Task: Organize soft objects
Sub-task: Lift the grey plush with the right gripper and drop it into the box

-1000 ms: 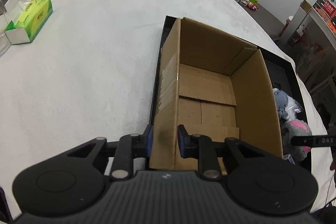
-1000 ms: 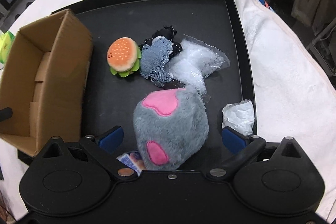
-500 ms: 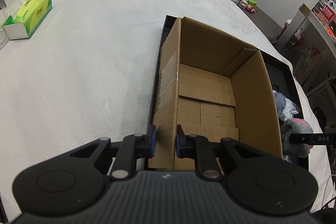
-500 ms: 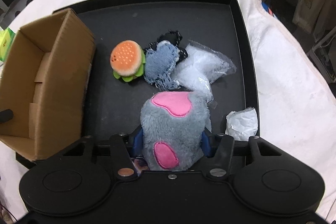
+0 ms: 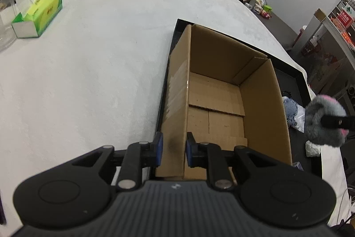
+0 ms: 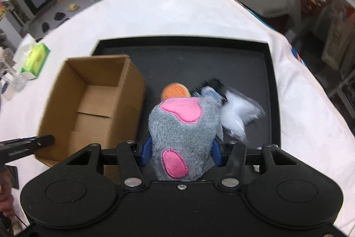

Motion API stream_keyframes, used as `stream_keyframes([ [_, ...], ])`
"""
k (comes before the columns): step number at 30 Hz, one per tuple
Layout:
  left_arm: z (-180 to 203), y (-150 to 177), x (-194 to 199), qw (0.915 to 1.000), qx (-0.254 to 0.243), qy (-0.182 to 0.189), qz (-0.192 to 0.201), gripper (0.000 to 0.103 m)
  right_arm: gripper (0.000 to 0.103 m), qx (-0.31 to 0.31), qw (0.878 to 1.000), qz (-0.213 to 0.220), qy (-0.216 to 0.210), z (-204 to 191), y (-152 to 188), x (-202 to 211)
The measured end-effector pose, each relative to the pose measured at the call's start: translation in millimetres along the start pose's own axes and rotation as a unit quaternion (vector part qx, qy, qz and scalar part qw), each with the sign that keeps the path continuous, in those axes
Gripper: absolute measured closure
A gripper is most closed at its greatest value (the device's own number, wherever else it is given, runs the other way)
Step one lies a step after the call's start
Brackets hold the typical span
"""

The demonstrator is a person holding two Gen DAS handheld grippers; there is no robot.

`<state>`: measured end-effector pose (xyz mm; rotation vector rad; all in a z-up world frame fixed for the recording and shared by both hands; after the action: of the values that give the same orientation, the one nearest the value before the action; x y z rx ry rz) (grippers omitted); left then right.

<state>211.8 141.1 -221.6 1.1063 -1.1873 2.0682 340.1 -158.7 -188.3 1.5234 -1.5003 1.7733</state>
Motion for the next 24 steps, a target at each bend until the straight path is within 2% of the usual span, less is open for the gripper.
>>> stream_keyframes([
  [13,-6,7,4,0.9995,0.006,0.031,-0.004,0.086,0.053,0.051,0.995,0.018,-0.080,-64,-20,12],
  [24,-12,7,1,0.9985,0.011,0.053,0.001,0.086,0.053,0.065,0.991,-0.019,-0.120,-116,-16,-17],
])
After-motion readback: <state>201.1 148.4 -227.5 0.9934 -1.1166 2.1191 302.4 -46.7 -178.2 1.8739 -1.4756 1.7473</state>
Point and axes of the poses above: each gripper's, at about its wrist camera, not at the fingertips, and x roughly against the way its jaws point, z to its right, y to its underside, the point moved 6 cm from there along -x, roughly the way its jaws point, and after that the axes turned 3 degrees about x, right-handed, at the moved point
